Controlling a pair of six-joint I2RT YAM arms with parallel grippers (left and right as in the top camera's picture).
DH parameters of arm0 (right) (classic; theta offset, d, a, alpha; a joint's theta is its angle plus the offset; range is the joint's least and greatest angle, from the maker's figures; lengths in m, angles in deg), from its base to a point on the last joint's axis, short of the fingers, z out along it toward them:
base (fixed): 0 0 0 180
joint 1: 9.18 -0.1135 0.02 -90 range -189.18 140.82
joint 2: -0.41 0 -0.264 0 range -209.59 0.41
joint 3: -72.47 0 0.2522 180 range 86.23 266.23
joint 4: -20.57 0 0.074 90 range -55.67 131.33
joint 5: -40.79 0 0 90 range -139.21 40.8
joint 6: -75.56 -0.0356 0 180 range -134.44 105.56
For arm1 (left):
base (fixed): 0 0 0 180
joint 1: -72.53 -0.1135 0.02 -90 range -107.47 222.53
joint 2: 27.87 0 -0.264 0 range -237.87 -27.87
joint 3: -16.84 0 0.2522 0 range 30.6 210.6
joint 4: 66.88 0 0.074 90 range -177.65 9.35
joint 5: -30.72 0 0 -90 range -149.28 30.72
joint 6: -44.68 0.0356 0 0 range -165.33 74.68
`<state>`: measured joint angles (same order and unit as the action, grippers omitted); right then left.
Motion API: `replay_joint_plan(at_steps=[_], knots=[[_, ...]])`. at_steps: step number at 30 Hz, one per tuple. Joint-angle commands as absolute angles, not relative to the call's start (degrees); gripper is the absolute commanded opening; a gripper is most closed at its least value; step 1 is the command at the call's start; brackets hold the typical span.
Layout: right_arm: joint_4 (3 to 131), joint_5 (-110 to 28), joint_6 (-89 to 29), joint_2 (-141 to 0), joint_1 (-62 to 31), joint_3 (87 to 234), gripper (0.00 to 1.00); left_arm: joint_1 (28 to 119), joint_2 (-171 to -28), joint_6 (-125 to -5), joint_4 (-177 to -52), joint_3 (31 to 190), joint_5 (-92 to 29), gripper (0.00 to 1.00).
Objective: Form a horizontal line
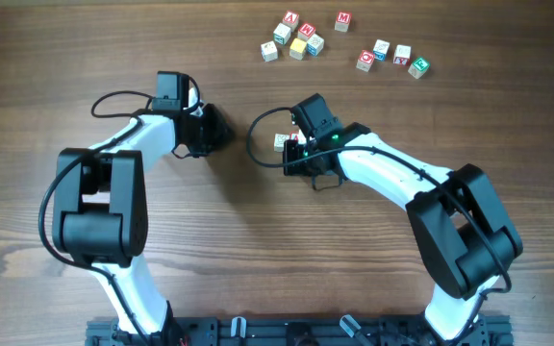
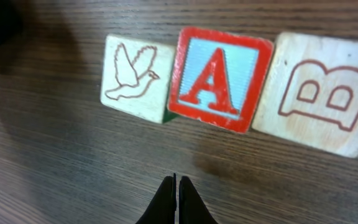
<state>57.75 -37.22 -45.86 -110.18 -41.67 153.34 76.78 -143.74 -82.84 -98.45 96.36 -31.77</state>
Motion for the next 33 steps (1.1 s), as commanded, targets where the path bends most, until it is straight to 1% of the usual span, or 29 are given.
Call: replay_joint_plan(at_steps=[1, 11, 33], knots=[[55.8, -36.3, -47.4, -111.6, -42.0, 154.2, 0.05, 74.9, -149.6, -83.7, -101.0, 92.3, -45.9, 0.10], [51.2, -35.9, -47.8, -113.1, -42.0, 154.2, 0.05, 74.9, -149.6, -83.7, -100.8, 92.3, -46.8, 0.13], [48.5, -39.4, -49.1, -113.6, -42.0, 154.2, 0.05, 74.9, -149.6, -83.7, -100.8, 92.3, -47.0, 0.15]])
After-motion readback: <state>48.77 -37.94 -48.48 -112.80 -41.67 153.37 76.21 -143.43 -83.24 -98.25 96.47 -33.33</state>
